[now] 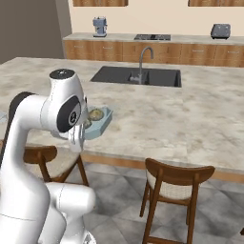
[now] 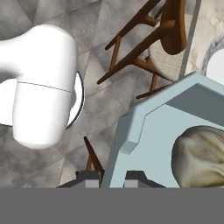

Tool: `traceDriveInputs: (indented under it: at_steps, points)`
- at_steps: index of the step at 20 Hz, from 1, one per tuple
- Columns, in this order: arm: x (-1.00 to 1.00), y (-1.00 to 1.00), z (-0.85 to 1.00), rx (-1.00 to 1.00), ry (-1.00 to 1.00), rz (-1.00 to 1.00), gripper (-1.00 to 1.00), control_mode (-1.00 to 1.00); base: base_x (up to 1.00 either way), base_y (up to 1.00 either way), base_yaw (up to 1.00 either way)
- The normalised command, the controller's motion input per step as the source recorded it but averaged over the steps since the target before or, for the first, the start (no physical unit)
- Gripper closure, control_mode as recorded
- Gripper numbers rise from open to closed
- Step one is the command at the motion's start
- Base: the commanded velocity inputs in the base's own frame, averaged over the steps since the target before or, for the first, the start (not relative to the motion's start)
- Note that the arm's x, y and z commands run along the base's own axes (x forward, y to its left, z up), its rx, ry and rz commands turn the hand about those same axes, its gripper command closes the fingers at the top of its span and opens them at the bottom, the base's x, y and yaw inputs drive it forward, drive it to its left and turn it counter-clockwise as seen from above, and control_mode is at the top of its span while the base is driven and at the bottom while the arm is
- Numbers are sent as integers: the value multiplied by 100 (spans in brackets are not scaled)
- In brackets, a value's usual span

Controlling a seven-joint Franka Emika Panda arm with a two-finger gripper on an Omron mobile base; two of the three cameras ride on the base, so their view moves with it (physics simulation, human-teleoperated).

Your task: Place two dumplings into each of the tupperware containers and then place the containers in the fridge.

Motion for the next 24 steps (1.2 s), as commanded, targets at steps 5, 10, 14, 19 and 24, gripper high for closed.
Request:
traceDriveInputs:
  at_steps: [5,10,14,19,24]
  points:
    - [0,0,0,0,0,0,100,100,-95,-34,-41]
    - [0,0,0,0,0,0,100,100,-49,0,-85]
    - [0,0,0,0,0,0,100,100,-26,0,-82]
    - [0,0,0,0,0,0,100,100,14,-2,-71]
    - [0,0,0,0,0,0,100,100,51,0,-72]
